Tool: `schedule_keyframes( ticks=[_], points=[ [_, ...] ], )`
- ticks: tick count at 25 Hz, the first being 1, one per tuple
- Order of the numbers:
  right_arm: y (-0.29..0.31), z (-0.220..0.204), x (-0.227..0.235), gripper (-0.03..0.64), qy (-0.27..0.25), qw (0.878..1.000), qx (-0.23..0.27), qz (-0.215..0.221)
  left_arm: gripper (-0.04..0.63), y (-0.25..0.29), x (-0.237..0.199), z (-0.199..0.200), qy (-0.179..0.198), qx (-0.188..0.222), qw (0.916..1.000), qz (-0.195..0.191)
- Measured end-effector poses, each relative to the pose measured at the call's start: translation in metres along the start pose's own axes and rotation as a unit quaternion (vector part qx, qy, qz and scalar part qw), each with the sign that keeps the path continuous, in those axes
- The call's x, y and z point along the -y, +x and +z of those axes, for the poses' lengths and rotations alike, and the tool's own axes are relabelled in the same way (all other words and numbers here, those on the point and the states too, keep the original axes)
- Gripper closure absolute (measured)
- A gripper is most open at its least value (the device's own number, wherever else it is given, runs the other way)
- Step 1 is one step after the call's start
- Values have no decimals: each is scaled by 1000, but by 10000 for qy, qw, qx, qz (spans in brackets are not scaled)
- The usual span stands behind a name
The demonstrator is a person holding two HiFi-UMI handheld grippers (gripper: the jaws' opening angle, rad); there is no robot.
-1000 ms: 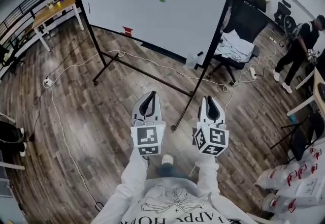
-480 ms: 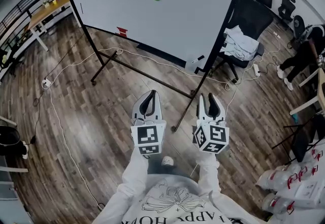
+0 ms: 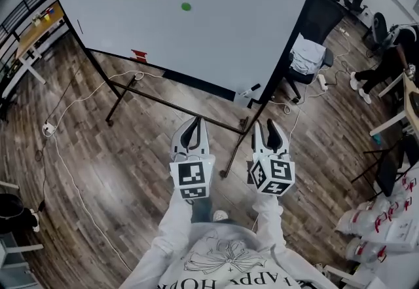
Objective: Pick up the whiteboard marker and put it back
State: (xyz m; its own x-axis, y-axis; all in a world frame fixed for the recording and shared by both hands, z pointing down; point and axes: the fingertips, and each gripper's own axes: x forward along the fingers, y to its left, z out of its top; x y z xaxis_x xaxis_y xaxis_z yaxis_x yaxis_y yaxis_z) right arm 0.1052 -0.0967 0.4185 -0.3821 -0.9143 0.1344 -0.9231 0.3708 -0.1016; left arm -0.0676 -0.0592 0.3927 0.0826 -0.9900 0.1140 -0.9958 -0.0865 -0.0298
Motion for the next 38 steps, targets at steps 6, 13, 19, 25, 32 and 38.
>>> schedule_keyframes(
  ticks=[6, 13, 19, 25, 32, 38],
  points=[
    [66, -1, 7, 489, 71, 9994, -69, -342, 589, 73, -30, 2, -1, -17, 9996, -288],
    [122, -14, 24, 489, 322, 9962, -256, -763, 589, 143, -40, -3, 13, -143, 9972, -737],
    [151, -34, 39, 489, 489, 9914, -499, -1109, 588, 184, -41, -20, 27, -343, 9939, -1044],
    [172, -52, 55, 489, 587, 9882, -758, -1195, 588, 210, -35, -37, -17, -535, 9923, -1117],
    [195, -72, 76, 491, 813, 9836, -961, -1294, 589, 234, -32, -55, -65, -781, 9916, -1025],
    [206, -93, 93, 491, 1057, 9783, -1176, -1340, 589, 248, -29, -65, -6, -921, 9911, -964]
  ],
)
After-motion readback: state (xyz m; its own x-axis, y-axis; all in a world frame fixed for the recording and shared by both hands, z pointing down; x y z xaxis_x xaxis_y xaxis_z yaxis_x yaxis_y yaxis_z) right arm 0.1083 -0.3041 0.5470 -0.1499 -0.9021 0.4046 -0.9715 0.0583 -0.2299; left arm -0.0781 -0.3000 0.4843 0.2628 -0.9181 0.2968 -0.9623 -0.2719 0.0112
